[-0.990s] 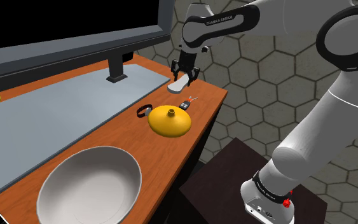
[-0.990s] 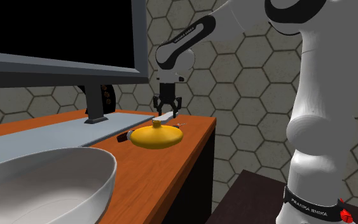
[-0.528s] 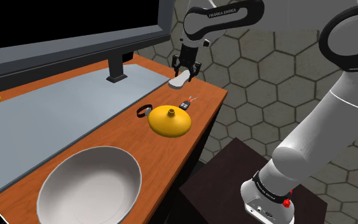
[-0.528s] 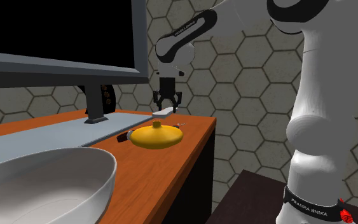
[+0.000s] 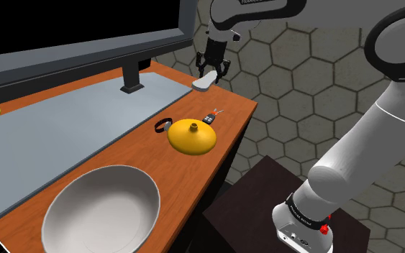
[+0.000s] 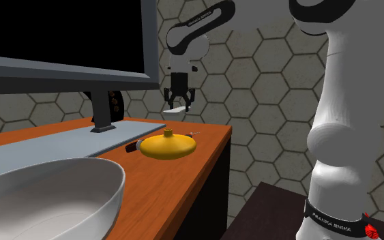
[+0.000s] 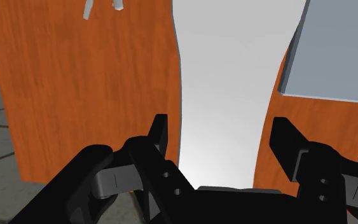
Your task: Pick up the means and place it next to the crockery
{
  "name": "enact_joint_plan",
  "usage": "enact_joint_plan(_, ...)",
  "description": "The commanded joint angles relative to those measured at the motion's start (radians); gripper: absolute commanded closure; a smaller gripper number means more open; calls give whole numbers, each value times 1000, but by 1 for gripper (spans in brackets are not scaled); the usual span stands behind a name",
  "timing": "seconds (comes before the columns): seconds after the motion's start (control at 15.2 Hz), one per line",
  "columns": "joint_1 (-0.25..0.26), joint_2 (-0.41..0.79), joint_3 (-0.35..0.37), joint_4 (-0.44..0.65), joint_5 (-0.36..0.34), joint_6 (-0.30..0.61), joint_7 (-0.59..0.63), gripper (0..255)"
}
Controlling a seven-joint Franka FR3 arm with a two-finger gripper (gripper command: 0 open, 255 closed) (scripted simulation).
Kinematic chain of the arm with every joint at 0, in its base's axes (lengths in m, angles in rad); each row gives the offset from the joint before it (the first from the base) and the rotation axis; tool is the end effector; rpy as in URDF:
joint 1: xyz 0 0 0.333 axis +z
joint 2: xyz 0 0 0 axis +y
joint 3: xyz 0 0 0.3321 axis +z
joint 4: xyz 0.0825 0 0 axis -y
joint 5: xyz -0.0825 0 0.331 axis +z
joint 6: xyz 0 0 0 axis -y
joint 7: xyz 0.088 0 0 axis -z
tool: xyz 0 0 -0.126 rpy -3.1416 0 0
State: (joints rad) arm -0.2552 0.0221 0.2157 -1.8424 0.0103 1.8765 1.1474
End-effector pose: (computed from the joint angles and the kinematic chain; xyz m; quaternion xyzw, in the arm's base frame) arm 0.5195 -0.0205 0.5217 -0.8281 0.5605 -0.0015 0.0095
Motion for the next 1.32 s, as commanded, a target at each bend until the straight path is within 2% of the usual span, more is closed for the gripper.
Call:
enact_joint_plan(0.0,1,-3,1,23,1,-26,1,255)
enact_joint_plan(0.79,1,2,1,189,-1,-187,4,255)
enact_joint_plan(1.25,53,-189,54,-22,48,-159,98,255)
